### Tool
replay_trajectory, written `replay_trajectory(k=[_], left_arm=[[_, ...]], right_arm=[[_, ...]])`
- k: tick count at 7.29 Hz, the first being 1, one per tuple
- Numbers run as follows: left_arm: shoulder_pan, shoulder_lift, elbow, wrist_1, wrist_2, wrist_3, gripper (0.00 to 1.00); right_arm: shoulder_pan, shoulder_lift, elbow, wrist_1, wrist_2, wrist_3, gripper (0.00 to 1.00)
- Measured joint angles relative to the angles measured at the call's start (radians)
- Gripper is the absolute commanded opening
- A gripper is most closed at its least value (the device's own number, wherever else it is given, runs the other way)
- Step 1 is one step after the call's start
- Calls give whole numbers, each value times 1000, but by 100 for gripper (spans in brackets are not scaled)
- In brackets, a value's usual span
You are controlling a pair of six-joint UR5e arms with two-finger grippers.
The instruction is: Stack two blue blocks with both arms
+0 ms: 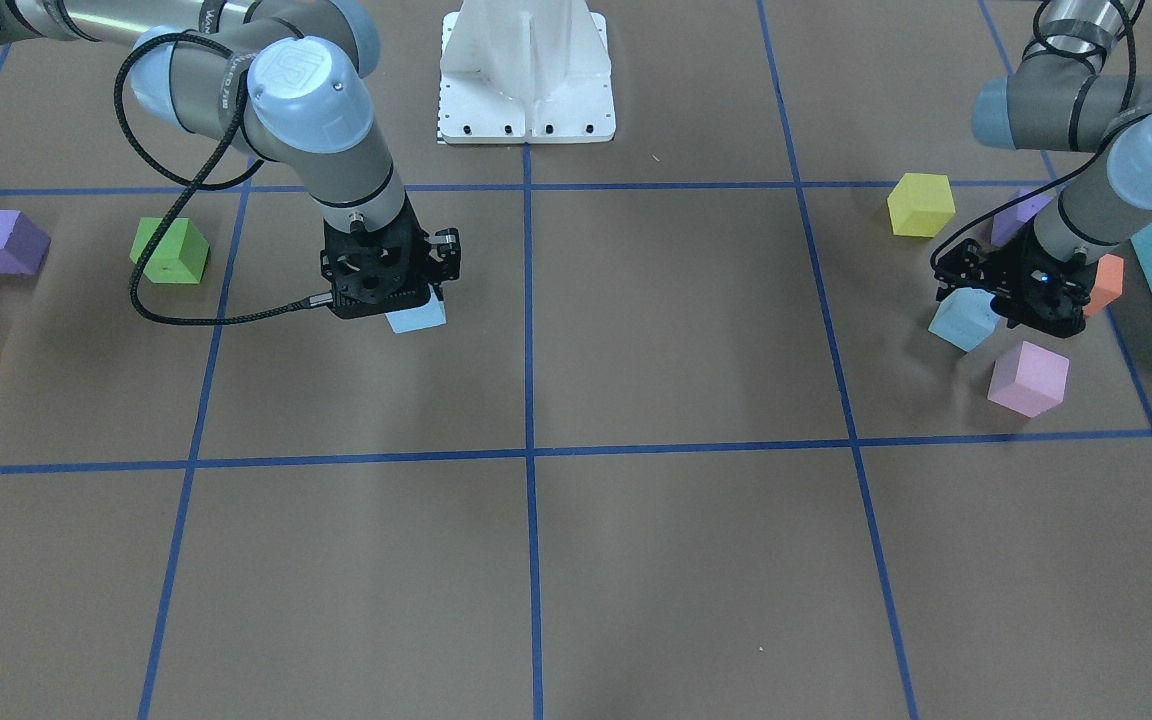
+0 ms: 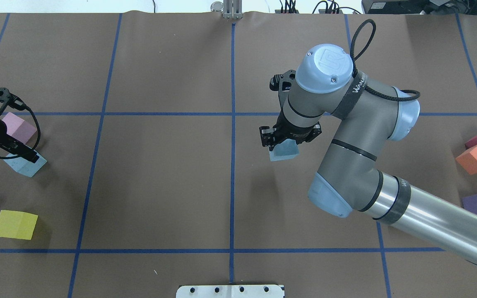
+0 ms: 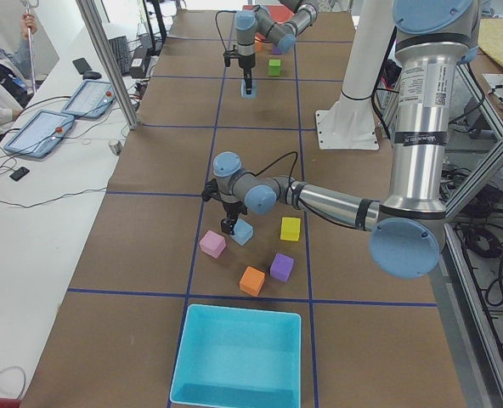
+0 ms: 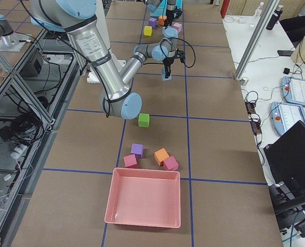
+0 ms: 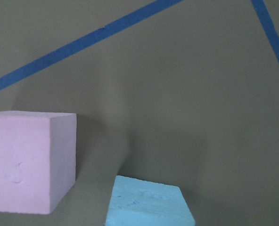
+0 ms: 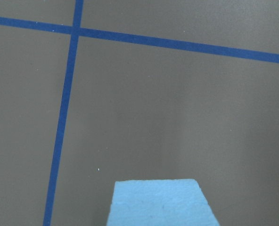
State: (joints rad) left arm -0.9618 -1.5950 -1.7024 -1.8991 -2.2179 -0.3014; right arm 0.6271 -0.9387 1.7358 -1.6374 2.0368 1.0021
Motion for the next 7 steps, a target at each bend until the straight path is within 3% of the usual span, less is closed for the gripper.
replay_trajectory(k=[3, 7], left_arm=[[0, -5, 24, -7, 7, 4, 95], [7, -17, 33, -8, 9, -1, 78]], right_arm=[[-46, 42, -72, 83, -54, 95, 62], [-65, 44, -113, 141, -78, 133, 62]])
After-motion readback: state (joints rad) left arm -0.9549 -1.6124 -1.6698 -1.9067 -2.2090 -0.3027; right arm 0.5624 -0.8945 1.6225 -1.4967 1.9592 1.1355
